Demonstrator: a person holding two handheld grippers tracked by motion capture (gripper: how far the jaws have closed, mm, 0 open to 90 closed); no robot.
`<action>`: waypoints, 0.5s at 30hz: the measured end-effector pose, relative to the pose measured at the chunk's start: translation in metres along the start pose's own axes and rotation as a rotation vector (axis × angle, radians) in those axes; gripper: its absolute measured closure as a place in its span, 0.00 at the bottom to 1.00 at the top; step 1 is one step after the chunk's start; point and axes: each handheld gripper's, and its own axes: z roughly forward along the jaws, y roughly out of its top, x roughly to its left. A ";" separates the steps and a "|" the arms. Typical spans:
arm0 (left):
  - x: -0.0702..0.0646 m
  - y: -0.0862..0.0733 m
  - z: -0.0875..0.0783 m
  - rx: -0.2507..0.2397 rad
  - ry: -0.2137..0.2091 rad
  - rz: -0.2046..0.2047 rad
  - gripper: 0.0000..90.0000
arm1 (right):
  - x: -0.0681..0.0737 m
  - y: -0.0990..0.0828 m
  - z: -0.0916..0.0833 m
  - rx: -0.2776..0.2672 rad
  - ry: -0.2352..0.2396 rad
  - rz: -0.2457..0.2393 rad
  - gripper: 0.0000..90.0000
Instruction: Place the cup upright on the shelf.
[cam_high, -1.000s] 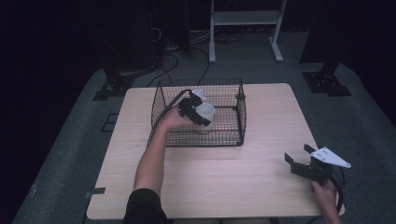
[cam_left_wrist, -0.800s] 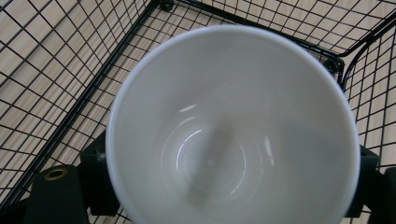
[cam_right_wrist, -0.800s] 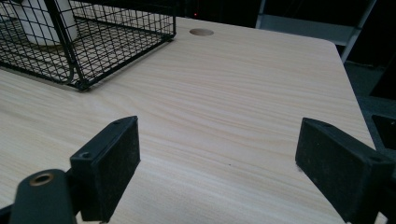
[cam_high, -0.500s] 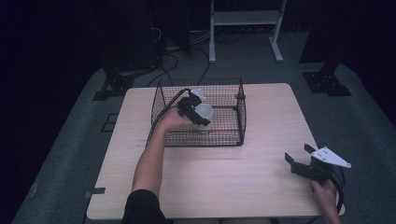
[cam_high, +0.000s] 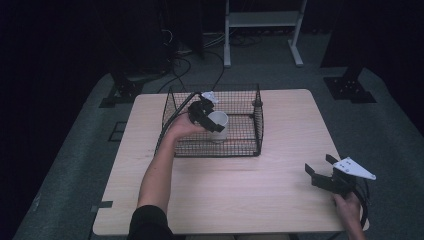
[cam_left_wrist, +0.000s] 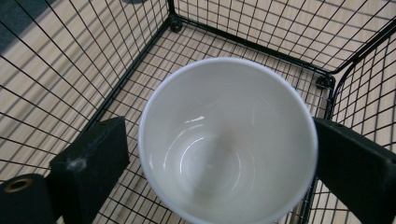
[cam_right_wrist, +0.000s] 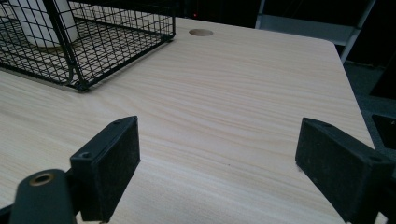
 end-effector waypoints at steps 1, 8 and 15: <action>-0.001 0.001 -0.002 -0.006 0.004 0.002 0.06 | 0.000 0.000 0.000 0.001 0.000 0.000 0.15; -0.007 0.006 -0.017 -0.049 0.032 0.020 0.04 | 0.000 0.000 0.000 0.000 0.000 0.002 0.15; -0.016 0.005 -0.032 -0.089 0.068 0.028 0.04 | 0.000 0.000 0.000 0.000 0.000 0.004 0.15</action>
